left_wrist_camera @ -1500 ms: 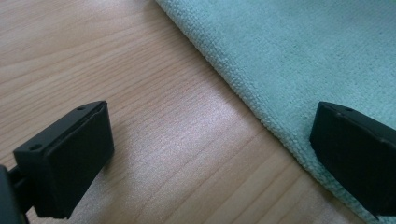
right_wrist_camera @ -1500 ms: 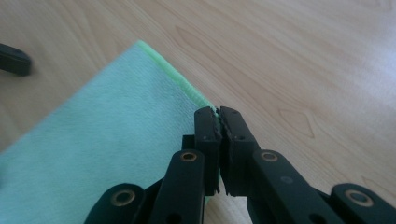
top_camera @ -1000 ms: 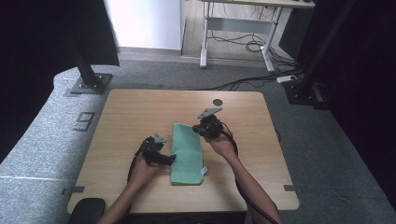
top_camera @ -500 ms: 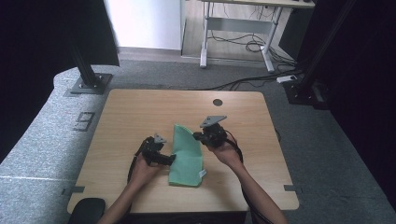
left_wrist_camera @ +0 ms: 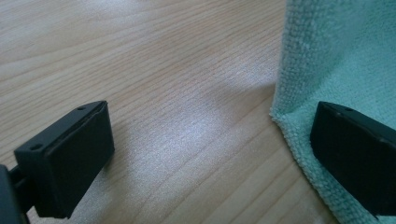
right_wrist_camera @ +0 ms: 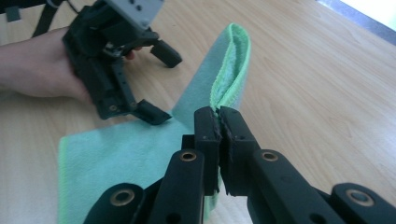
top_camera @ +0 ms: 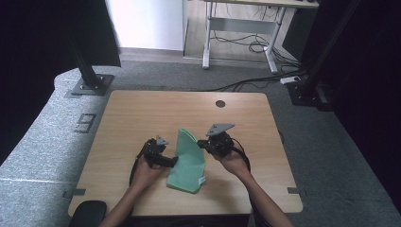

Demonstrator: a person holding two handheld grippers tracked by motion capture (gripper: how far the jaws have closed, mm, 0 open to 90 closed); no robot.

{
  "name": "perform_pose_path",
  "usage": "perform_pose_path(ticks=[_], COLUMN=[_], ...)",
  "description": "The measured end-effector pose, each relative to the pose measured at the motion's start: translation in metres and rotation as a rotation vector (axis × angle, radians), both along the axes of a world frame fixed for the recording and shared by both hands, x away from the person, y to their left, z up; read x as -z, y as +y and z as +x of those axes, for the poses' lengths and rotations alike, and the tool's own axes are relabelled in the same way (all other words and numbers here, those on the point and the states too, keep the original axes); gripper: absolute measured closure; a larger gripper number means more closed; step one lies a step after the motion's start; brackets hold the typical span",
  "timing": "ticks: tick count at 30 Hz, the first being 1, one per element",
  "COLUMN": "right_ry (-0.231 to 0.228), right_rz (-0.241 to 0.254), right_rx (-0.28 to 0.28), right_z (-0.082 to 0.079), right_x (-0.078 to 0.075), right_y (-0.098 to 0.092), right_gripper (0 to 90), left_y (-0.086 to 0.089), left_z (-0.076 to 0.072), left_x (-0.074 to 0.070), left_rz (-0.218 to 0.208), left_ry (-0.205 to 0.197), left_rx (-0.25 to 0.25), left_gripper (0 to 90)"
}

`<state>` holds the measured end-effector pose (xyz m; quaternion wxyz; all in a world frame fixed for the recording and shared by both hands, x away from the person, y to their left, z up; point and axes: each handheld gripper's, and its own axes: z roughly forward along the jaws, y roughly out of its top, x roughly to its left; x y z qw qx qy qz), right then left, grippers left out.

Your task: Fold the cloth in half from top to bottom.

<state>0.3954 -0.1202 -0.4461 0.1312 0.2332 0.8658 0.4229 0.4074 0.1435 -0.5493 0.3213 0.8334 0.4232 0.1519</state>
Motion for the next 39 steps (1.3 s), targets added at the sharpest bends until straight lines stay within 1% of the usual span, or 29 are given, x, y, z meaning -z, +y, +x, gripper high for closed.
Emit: perform_pose_path(ticks=[11,17,27,36,39], right_ry=[0.007,0.017,0.044,0.067,0.083], right_rz=[0.012,0.022,0.031,0.015,0.011], right_rx=[-0.048,-0.069,-0.096,-0.11,-0.111], right_z=[-0.024,-0.038,-0.06,-0.077,-0.082], right_x=[0.001,0.006,0.021,0.041,0.048], right_y=[0.002,0.002,0.002,0.006,0.005], right_gripper=[85.6,85.5,85.5,85.3,85.3], left_y=[0.0,0.0,0.0,0.0,0.0], left_z=[0.0,0.0,0.0,0.0,0.0], left_x=[0.0,0.0,0.0,0.0,0.0], left_rz=[0.001,0.003,-0.002,-0.004,-0.004], left_ry=[-0.001,0.0,-0.002,-0.003,-0.003], left_rx=[0.002,0.003,-0.002,-0.003,-0.002], left_gripper=[0.1,0.1,0.1,0.2,0.1])
